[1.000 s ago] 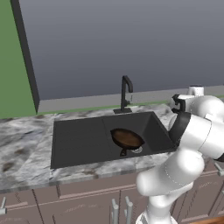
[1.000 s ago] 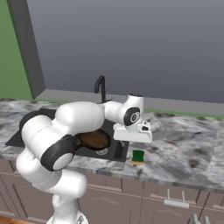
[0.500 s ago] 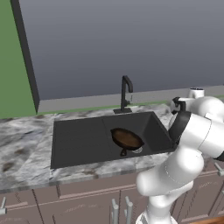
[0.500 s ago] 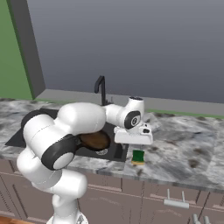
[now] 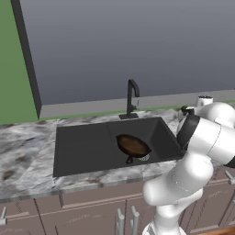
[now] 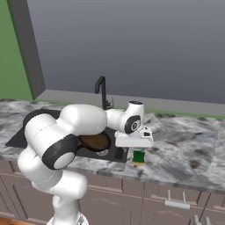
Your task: Pick the pan and sponge and place them into the sink. Then turn on the water.
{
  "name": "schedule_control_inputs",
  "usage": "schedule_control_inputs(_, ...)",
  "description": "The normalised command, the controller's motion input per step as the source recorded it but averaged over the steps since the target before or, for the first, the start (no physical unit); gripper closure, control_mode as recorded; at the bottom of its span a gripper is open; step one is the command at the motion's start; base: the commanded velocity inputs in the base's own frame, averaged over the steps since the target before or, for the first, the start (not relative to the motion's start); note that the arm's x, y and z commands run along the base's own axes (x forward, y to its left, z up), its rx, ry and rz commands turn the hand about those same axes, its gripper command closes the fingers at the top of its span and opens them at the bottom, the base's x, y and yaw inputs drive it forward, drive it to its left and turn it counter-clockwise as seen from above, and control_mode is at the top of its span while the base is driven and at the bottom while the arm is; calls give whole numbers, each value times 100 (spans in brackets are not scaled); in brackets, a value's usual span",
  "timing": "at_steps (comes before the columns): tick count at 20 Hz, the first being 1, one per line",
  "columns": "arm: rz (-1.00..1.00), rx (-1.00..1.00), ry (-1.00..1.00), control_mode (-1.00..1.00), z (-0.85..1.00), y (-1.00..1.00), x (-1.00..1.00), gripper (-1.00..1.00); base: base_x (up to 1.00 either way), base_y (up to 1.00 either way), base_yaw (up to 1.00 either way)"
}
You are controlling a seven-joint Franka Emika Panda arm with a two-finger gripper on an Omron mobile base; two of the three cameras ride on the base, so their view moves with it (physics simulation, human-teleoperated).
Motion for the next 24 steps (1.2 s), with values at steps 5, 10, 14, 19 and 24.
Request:
schedule_control_inputs(5, 4, 0, -1, -100, -12, -11, 6, -100, 0, 0, 0)
schedule_control_inputs(10, 4, 0, -1, -100, -10, -13, 3, -100, 0, 0, 0)
schedule_control_inputs(14, 2, 0, -2, -100, -14, 0, 1, -100, 0, 0, 0)
schedule_control_inputs(19, 1, 0, -2, -100, -15, 0, 2, -100, 0, 0, 0)
schedule_control_inputs(24, 1, 0, -1, -100, -15, -2, 5, -100, 0, 0, 0)
